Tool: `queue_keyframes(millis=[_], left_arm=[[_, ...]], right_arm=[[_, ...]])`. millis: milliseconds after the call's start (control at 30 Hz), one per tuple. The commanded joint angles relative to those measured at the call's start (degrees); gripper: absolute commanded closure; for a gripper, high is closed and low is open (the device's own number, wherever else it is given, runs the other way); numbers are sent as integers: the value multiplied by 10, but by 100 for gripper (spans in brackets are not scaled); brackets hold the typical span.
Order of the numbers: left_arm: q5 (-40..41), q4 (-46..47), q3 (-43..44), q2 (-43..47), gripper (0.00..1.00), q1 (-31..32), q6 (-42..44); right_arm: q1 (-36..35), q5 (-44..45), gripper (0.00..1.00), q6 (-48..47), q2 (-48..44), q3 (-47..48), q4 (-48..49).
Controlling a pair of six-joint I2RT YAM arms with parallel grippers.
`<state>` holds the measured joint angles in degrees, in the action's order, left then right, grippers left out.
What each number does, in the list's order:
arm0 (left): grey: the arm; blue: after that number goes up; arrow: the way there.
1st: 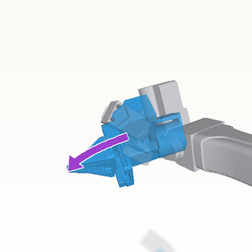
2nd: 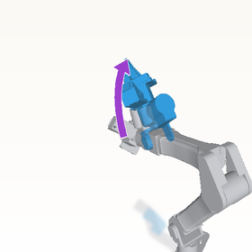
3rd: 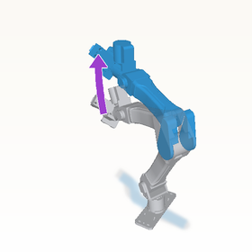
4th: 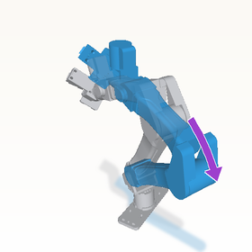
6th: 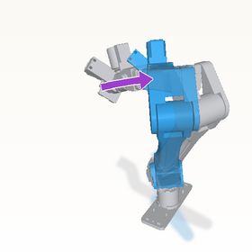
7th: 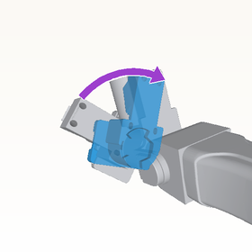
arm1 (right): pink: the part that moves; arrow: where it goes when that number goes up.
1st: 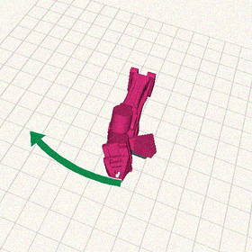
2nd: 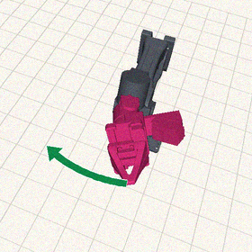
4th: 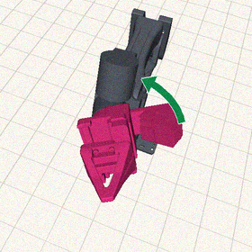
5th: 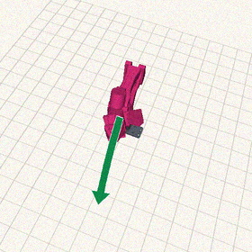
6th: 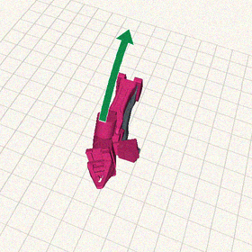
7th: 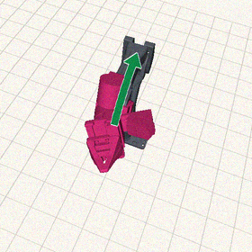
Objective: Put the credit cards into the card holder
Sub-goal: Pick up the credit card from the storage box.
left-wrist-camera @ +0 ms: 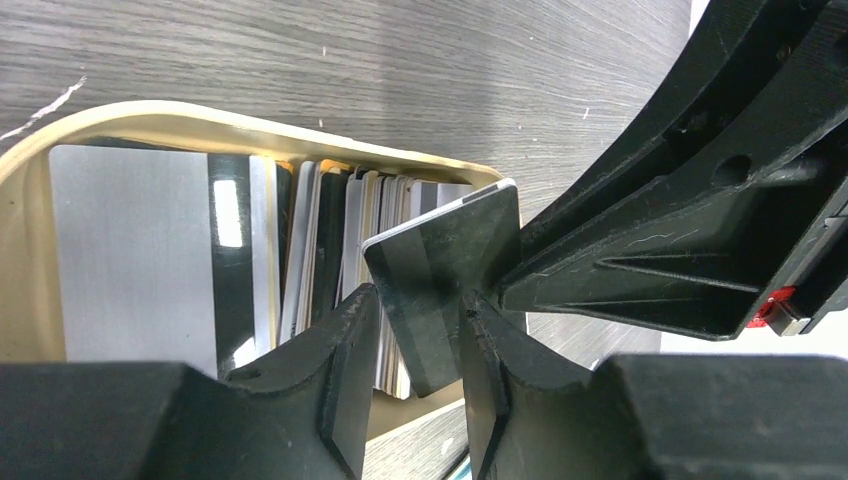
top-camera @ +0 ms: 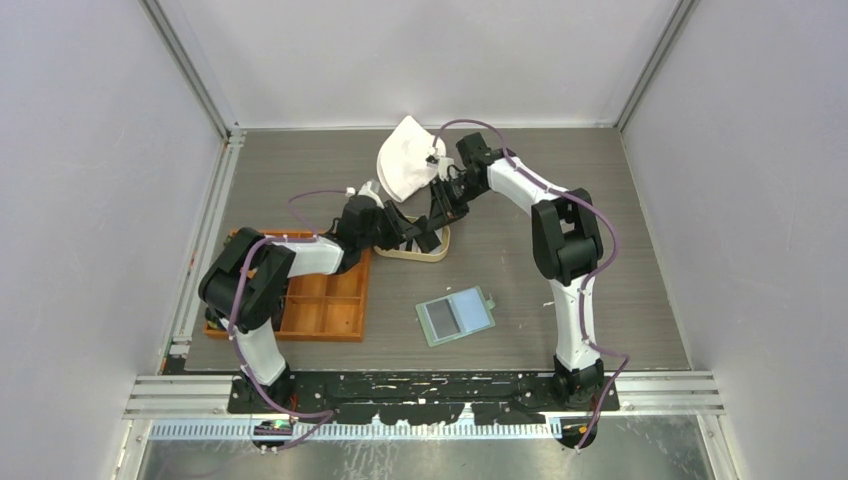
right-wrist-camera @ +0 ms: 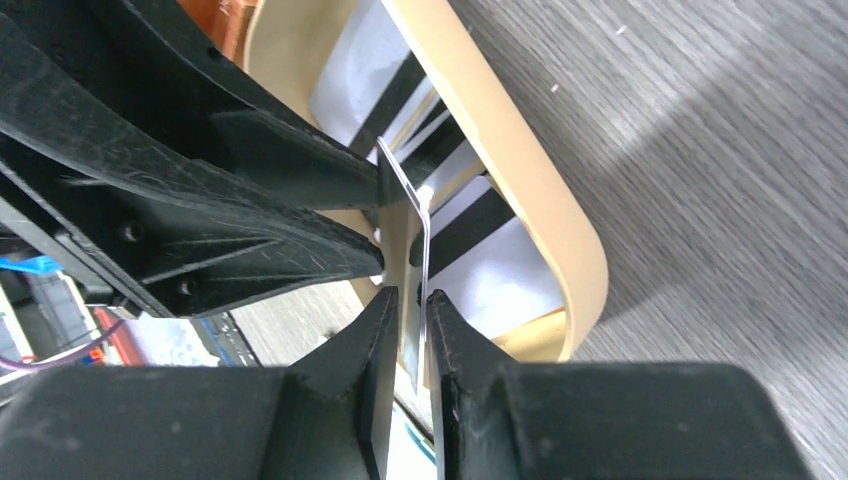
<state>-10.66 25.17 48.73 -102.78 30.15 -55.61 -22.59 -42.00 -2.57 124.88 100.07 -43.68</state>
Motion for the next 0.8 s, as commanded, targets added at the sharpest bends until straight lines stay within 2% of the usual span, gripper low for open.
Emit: queue_keyframes(millis=[0, 233, 467, 533, 700, 767], left_arm=[[-19, 50, 8, 0, 64, -4, -9], [-22, 57, 7, -2, 65, -4, -10], [-25, 67, 3, -2, 66, -4, -10], [-25, 78, -3, 0, 65, -5, -10], [-27, 138, -32, 15, 63, -10, -4], [-33, 158, -38, 21, 61, -10, 9]], right_arm=[[6, -63, 77, 24, -3, 2, 30], [8, -66, 73, 43, 10, 1, 36], [7, -48, 73, 51, 19, -1, 42], [8, -44, 77, 50, 17, -2, 44], [13, -52, 94, 47, -4, -12, 61], [18, -64, 96, 48, -12, -17, 68]])
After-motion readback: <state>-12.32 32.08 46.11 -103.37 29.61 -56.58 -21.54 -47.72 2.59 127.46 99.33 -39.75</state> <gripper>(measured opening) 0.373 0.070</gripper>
